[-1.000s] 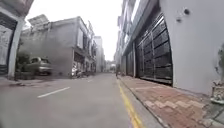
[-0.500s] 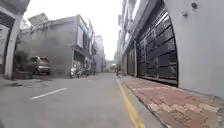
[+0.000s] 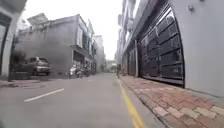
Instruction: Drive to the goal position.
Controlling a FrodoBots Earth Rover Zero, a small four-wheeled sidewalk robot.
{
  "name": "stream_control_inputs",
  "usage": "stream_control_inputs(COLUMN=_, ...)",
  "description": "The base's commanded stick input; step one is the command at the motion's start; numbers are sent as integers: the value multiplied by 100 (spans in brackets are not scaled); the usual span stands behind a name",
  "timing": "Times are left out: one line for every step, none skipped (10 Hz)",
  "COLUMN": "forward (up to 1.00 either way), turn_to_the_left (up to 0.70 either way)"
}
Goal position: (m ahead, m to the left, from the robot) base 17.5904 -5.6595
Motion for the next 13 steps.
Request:
stream_control_inputs(forward=49, turn_to_the_left=0)
stream_control_inputs(forward=49, turn_to_the_left=0)
stream_control_inputs(forward=49, turn_to_the_left=0)
stream_control_inputs(forward=49, turn_to_the_left=-8)
stream_control_inputs(forward=49, turn_to_the_left=-48)
stream_control_inputs(forward=49, turn_to_the_left=-49)
stream_control_inputs(forward=49, turn_to_the_left=-28)
stream_control_inputs(forward=49, turn_to_the_left=-4)
stream_control_inputs(forward=49, turn_to_the_left=0)
stream_control_inputs(forward=49, turn_to_the_left=0)
stream_control_inputs(forward=49, turn_to_the_left=0)
stream_control_inputs(forward=49, turn_to_the_left=0)
stream_control_inputs(forward=49, turn_to_the_left=0)
